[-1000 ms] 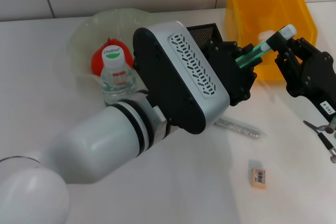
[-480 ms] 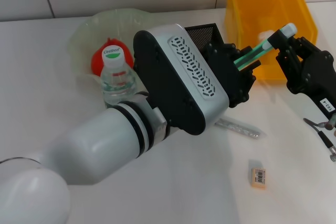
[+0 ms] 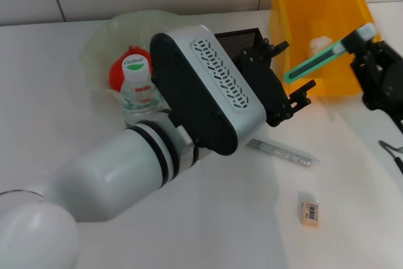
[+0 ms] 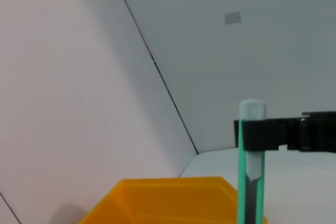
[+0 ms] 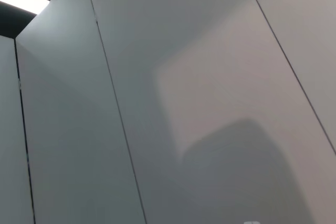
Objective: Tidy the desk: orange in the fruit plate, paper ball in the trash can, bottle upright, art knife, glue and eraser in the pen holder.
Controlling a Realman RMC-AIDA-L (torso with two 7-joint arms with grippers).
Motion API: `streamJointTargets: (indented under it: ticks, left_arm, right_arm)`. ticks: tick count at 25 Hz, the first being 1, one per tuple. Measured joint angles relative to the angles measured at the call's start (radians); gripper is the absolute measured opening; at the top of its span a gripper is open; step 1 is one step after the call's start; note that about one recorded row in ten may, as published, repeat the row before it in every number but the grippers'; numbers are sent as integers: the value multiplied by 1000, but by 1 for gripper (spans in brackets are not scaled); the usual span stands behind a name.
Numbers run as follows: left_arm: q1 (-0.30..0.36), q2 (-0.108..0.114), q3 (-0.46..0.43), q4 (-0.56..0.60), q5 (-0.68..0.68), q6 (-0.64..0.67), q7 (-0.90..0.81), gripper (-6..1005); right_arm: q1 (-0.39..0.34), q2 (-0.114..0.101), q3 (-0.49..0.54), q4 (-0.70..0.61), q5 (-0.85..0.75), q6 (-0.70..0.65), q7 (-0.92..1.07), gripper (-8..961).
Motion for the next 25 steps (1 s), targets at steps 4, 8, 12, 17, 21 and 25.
streamJointTargets:
  ticks: [4, 8, 12, 17, 21, 25]
  left_arm:
    - [32, 8, -14, 29, -3, 0, -38, 536]
    - [66, 14, -25, 91, -10, 44, -40, 698]
    - [78, 16, -85, 165, -69, 204, -18, 791]
    - [85, 12, -260, 191, -388, 537, 230, 785]
    - [91, 10, -435, 67, -697, 910, 542, 785]
    - [69, 10, -596, -200, -838, 1272, 798, 785]
  right_arm:
    - [-16, -2, 63, -14, 0, -43, 0, 167]
    - [-22, -3, 101, -44, 0, -65, 8, 172]
    - [-20, -3, 110, -67, 0, -68, 31, 177]
    - [-18, -3, 119, -79, 0, -69, 35, 184]
    - [-12, -3, 119, -87, 0, -70, 32, 189]
    - [9, -3, 119, -107, -1, -69, 28, 194]
